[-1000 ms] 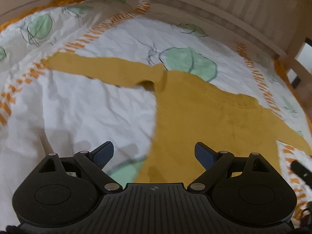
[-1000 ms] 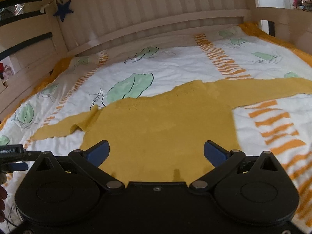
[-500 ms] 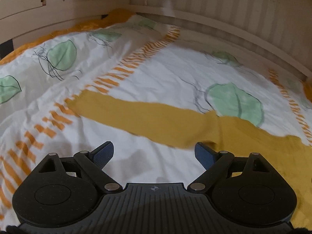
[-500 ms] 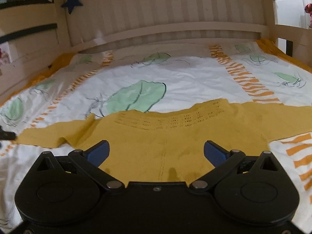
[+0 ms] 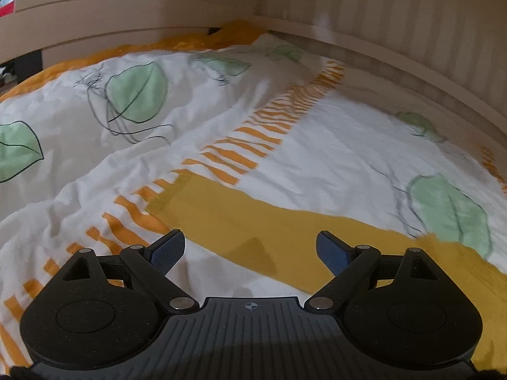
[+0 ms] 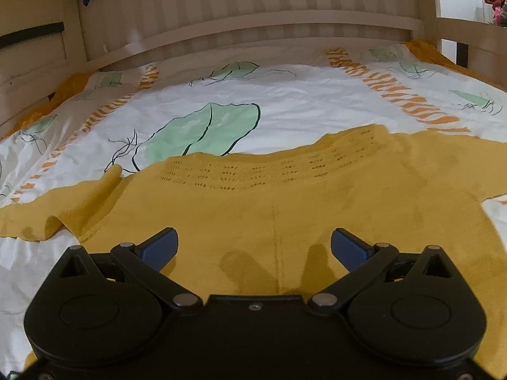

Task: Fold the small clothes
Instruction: 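Move the left tool over to the cuff of one sweater sleeve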

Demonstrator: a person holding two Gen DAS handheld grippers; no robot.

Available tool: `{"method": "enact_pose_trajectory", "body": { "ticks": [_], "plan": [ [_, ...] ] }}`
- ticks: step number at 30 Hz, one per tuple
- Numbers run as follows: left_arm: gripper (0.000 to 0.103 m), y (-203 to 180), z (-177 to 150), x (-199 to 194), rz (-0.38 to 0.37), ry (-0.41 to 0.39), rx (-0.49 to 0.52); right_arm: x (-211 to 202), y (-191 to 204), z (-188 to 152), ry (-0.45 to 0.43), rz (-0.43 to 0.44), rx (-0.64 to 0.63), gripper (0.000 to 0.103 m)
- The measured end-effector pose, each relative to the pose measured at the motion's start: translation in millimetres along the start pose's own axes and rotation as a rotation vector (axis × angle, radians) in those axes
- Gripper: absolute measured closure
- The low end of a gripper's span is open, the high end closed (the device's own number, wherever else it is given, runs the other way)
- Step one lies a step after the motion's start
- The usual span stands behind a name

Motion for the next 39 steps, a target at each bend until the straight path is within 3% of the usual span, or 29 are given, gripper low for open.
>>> {"method": "enact_pose_trajectory", "body": {
  "ticks": [8,11,15,21,22,24,27,29,39],
  "plan": [
    [0.013,32,19,39,0.076,0.045,-0.023,19,3,-8,0.027,-0.002,0.019,0.001],
    [0.013,41,19,54,0.069,0.085,-0.063,24,0,-10,0.031,0.003,0.035,0.000],
    [0.013,47,15,72,0.055,0.129,-0.097,30,9,-13,0.031,-0.057,-0.009,0.000],
    [0.014,49,18,87,0.057,0.118,-0.123,34,8,-14,0.019,-0.062,-0.006,0.000],
    [0.018,49,20,87,0.065,0.123,-0.136,34,9,-14,0.018,-0.065,-0.008,0.000],
    [0.068,46,25,83,0.085,0.105,-0.146,35,10,-15,0.017,-0.070,-0.011,0.000],
    [0.094,35,33,76,0.045,0.108,-0.123,35,10,-15,0.017,-0.067,-0.009,0.000],
    [0.100,24,39,65,0.020,0.080,-0.097,35,9,-14,0.016,-0.064,-0.007,0.000],
    [0.098,-16,67,-4,-0.095,-0.003,-0.082,32,4,-12,0.019,-0.024,0.020,0.000]
  ]
}}
Point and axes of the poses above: each gripper's, at about its wrist camera, not at the fingertips, and x roughly the way its jaws point, y to its left, z to its top, the point moved 4 cm from there along x, roughly the way its jaws point, and after that the axes turned 14 degrees about y, right-handed, at the moved point
